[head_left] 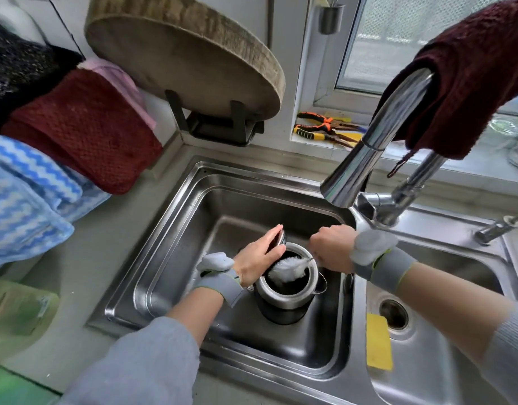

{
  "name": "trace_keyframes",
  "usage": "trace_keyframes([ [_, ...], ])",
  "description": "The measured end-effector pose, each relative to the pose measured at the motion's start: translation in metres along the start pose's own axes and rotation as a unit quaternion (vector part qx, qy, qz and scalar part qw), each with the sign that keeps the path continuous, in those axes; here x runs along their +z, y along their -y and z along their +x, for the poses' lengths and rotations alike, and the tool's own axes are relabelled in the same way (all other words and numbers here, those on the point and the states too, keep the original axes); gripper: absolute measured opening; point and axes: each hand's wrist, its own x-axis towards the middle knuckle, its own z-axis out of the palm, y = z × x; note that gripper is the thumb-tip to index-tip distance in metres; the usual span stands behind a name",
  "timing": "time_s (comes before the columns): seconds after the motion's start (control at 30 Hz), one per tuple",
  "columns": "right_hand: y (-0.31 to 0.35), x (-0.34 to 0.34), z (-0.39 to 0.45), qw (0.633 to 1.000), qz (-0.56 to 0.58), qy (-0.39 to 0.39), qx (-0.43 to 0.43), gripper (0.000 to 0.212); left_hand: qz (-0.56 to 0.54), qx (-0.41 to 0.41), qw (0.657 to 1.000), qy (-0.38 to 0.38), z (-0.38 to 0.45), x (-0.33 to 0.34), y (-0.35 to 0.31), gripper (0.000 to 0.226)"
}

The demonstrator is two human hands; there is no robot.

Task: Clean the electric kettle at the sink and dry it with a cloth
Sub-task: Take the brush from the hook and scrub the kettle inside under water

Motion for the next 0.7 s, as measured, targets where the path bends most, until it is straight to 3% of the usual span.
trace_keyframes([
  [0.13, -0.006, 0.01, 0.001, 0.955, 0.289, 0.065, -0.008, 0.02, -0.005, 0.006, 1.0, -0.005, 0.0, -0.005, 0.003, 0.066],
  [0.2, -0.009, 0.014, 0.004, 0.96, 0.28, -0.01, 0.013, 0.02, -0.01, 0.012, 1.0, -0.009, 0.001, -0.006, 0.005, 0.068],
  [0.3, -0.006, 0.029, 0.01, 0.985, 0.15, -0.062, 0.058, 0.021, -0.018, 0.011, 1.0, -0.015, 0.003, -0.008, 0.005, 0.072],
  [0.4, 0.009, 0.031, 0.022, 0.959, 0.268, -0.055, 0.07, 0.024, -0.016, 0.022, 0.999, -0.021, 0.004, -0.01, 0.006, 0.083],
  [0.47, 0.019, 0.029, 0.026, 0.928, 0.37, -0.044, 0.03, 0.022, -0.015, 0.032, 0.999, -0.02, 0.005, -0.009, 0.007, 0.083],
  [0.6, 0.021, 0.02, 0.022, 0.921, 0.378, 0.077, -0.045, 0.016, -0.007, 0.052, 0.999, -0.015, 0.004, -0.01, 0.009, 0.081],
  [0.67, 0.018, 0.02, 0.025, 0.899, 0.435, 0.051, -0.001, 0.016, -0.012, 0.05, 0.998, -0.02, 0.003, -0.01, 0.01, 0.08],
  [0.7, 0.02, 0.023, 0.028, 0.868, 0.495, 0.001, 0.049, 0.018, -0.013, 0.05, 0.998, -0.021, 0.003, -0.01, 0.01, 0.081],
])
